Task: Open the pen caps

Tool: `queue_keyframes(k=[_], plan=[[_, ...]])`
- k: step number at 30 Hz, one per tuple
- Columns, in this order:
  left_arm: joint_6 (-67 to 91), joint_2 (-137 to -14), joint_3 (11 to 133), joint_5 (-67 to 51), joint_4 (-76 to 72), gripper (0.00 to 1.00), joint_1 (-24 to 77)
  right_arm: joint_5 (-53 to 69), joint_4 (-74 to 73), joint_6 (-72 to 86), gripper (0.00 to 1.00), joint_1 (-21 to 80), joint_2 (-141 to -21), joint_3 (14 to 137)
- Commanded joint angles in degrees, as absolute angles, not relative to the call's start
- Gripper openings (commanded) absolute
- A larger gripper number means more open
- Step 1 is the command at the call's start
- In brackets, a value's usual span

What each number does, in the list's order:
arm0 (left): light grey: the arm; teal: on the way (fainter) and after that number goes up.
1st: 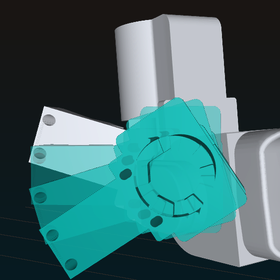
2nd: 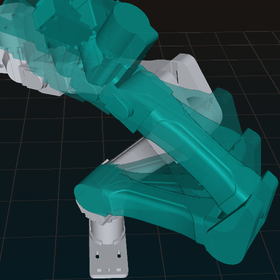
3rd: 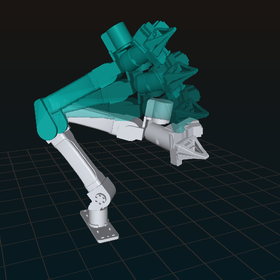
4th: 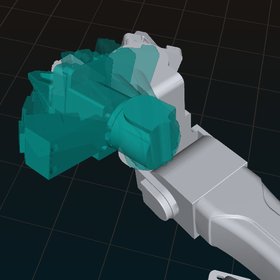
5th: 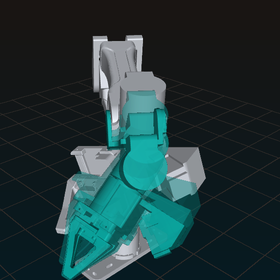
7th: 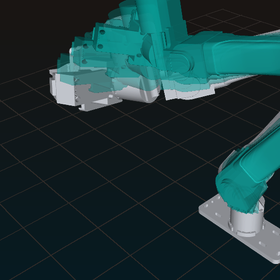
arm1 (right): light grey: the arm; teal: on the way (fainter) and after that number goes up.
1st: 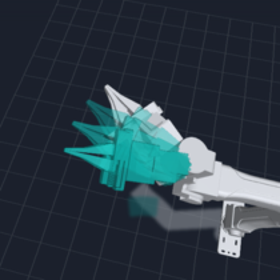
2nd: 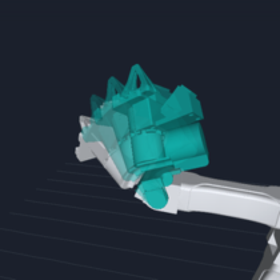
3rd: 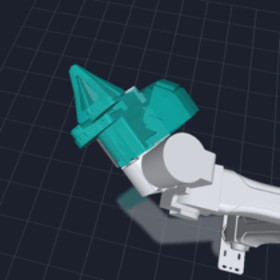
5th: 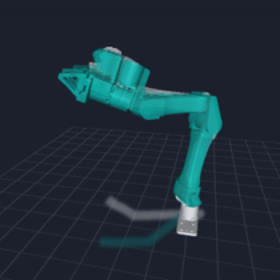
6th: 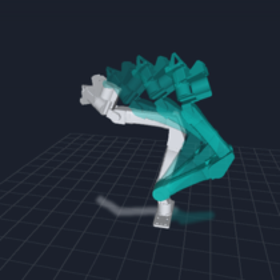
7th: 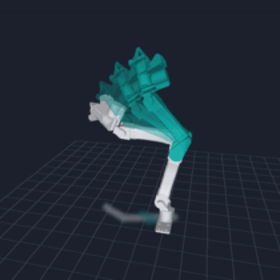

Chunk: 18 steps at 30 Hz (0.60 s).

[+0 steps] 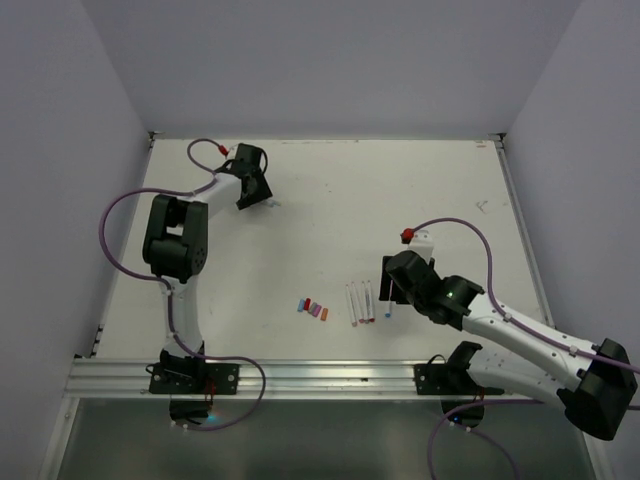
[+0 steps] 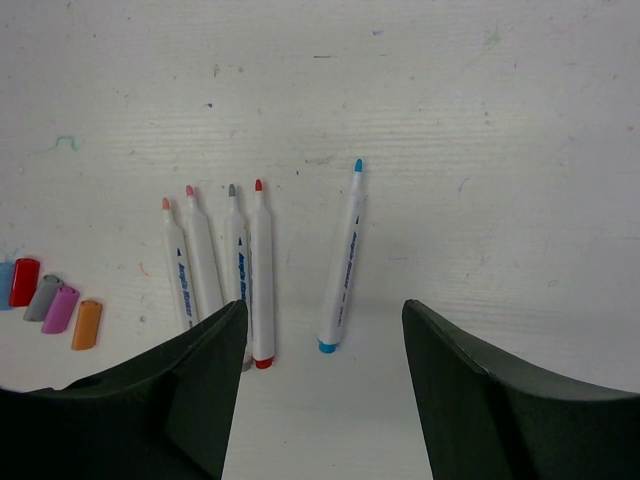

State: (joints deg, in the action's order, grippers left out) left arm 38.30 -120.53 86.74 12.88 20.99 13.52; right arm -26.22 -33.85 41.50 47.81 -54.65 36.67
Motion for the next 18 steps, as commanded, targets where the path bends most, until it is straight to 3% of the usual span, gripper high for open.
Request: queue_keyframes(k=[1,11,18], plan=[[37.5,-121.3,89.0,14.6,21.4,0.57,12.9,-27.2,-34.3,41.4,0.67,47.6,-53.7,36.6],[35.4,-125.7,92.1,18.2,26.4,0.56,12.8,-27.0,-34.6,41.7,0.67,47.6,-52.7,36.9],[33.1,-125.5,87.9,19.9,25.8,0.3,12.9,-26.7,-34.8,42.0,0.67,47.6,-52.6,37.1]])
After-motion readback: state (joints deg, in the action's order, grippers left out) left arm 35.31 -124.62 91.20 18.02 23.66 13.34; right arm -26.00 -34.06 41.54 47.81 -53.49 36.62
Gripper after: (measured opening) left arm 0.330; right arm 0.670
